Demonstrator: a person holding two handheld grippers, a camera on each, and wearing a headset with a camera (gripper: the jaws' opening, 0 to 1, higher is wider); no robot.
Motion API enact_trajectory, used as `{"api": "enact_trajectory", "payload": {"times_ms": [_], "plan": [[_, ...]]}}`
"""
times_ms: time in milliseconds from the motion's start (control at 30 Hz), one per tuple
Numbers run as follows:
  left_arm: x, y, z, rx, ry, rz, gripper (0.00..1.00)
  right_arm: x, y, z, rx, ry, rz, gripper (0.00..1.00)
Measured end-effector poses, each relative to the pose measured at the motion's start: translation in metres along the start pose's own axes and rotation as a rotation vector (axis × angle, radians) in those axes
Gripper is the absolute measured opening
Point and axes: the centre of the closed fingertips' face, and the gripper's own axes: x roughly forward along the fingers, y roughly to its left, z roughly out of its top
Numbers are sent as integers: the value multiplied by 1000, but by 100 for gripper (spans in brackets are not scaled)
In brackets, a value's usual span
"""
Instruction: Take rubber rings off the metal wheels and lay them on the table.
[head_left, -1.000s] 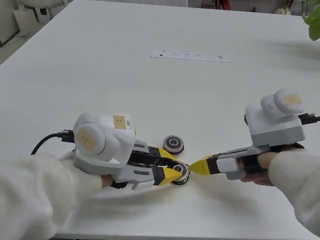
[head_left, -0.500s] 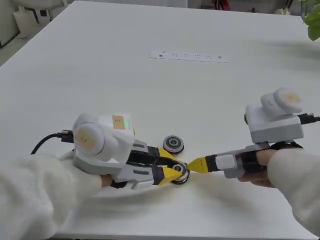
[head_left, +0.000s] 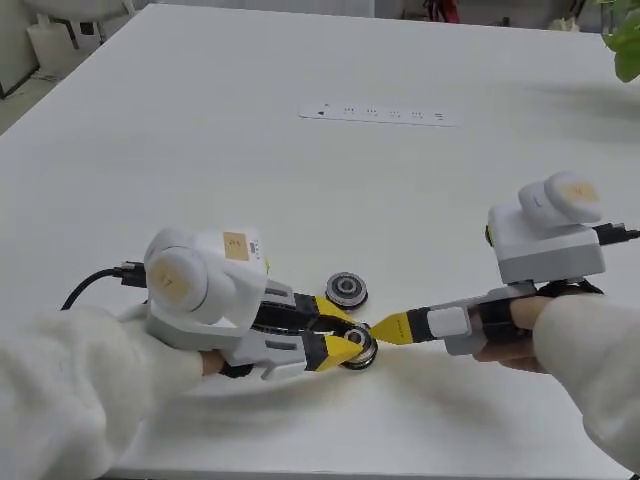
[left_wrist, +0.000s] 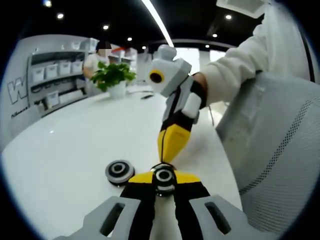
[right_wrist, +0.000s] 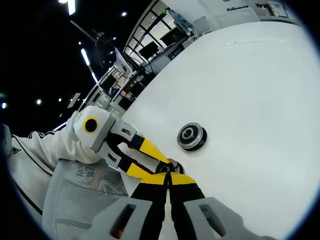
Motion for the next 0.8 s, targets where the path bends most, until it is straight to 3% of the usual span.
{"api": "enact_trajectory", "payload": {"times_ms": [800], "plan": [[0,0,0,-4,-3,1,14,0,5,2,2,-6,24,0]]}}
